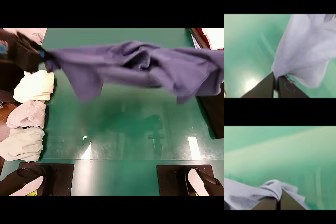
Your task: Fold the shirts.
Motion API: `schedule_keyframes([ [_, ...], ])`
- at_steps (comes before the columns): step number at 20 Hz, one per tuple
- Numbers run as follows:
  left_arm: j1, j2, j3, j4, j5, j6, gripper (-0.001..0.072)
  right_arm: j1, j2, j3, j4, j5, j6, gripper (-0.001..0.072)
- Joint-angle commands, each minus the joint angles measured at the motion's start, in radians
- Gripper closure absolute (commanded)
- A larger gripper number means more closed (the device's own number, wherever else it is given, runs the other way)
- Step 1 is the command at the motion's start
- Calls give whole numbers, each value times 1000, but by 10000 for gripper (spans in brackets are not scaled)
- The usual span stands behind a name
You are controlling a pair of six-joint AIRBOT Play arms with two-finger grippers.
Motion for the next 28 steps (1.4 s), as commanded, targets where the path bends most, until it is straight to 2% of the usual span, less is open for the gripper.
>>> schedule_keyframes([
  [1, 1, -1, -173, 2, -91, -41, 682, 20, 31, -150, 0, 56, -10, 700],
  [3, 1, 5, -333, 2, -67, -46, 682, 85, 29, -276, 0, 37, -28, 700],
  [7, 1, 5, -640, -30, 58, -68, 682, 187, -3, -442, 1, -135, -43, 699],
  [10, 1, 5, -806, -129, 129, -64, 681, 243, -128, -414, 2, -177, -43, 699],
  [14, 1, 5, -900, -140, 167, -59, 681, 298, -303, -257, 2, -233, -43, 695],
  [15, 1, 5, -901, -135, 167, -50, 681, 298, -341, -213, 2, -240, -43, 630],
  [16, 1, 5, -901, -135, 175, -37, 681, 291, -380, -166, 2, -240, -43, 378],
  [17, 1, 5, -901, -134, 185, -29, 681, 275, -410, -122, 3, -225, -43, 192],
  [21, 1, 5, -901, -134, 204, -30, 681, 195, -451, -17, 1, -80, -43, 178],
  [24, 1, 5, -901, -134, 210, -30, 681, 166, -404, -99, 0, -1, -82, 179],
  [26, 1, 5, -895, -134, 210, -32, 678, 166, -346, -203, 1, -4, -95, 179],
  [27, 1, 5, -879, -134, 198, -33, 502, 166, -314, -256, 1, -16, -107, 179],
  [28, 1, 5, -848, -132, 177, -35, 143, 166, -286, -301, 1, -29, -110, 179],
])
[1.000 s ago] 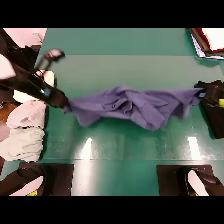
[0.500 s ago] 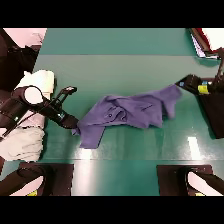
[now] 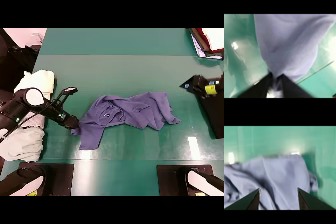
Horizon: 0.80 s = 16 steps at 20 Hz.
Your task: Fold the shirts.
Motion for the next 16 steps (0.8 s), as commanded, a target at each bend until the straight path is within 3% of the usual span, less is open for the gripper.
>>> schedule_keyframes([
  [1, 0, 0, 75, 6, -44, -9, 90, -8, 95, -149, 2, -7, -27, 179],
  [5, 0, 0, 305, -7, -70, -28, 93, -8, 203, -250, 2, -73, -27, 180],
  [8, -51, -12, 339, -124, 83, 29, 93, -8, 249, -255, 3, -97, -27, 181],
  [14, -354, -285, 341, -79, 396, 55, 93, -8, 268, -253, 3, -84, -26, 181],
  [16, -406, -391, 365, -50, 417, 55, 93, -8, 268, -253, 3, -75, -27, 181],
])
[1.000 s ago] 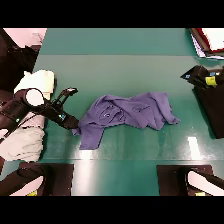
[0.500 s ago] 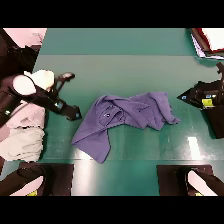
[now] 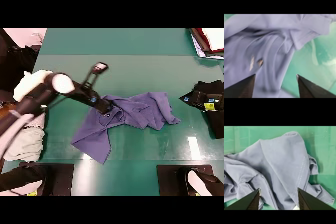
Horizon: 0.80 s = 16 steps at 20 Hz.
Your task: Fold the shirts.
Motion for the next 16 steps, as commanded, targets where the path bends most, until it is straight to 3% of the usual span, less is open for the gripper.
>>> schedule_keyframes([
  [1, -108, -176, 40, 45, 102, 8, 93, 0, 6, -2, 0, 13, 0, 180],
  [9, -129, -262, 83, 185, 113, -87, 95, 0, 6, -2, 0, 14, 1, 181],
  [11, -129, -263, 84, 243, 124, -121, 306, 0, 6, -2, 0, 16, 1, 181],
  [12, -129, -263, 84, 255, 129, -137, 342, 0, 6, -2, 0, 16, 1, 181],
  [14, -129, -263, 93, 270, 130, -169, 348, 0, 6, -2, 0, 16, 1, 181],
  [16, -129, -263, 106, 303, 132, -179, 682, 0, 6, -2, 0, 16, 1, 181],
])
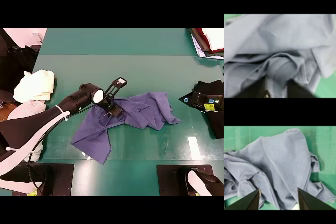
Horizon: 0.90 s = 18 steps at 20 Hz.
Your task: Fold the shirts.
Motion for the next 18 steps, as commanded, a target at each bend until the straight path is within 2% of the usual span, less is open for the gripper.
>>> schedule_keyframes([
  [1, -1, -2, 21, 66, 4, -43, 681, 0, 1, 0, 1, 2, 0, 181],
  [5, 52, 65, 167, 106, -137, -39, 681, 0, -10, -1, -3, 37, 0, 180],
  [8, 166, 180, 245, 109, -184, -39, 681, 3, -113, -1, -3, 108, -16, 179],
  [13, 337, 314, 246, 107, -317, -39, 680, 78, -320, -1, 0, 105, -29, 180],
  [15, 359, 316, 245, 107, -375, -39, 680, 157, -378, -1, 0, 101, -32, 180],
  [18, 358, 313, 243, 101, -389, -34, 680, 267, -447, -1, -6, 29, -37, 182],
])
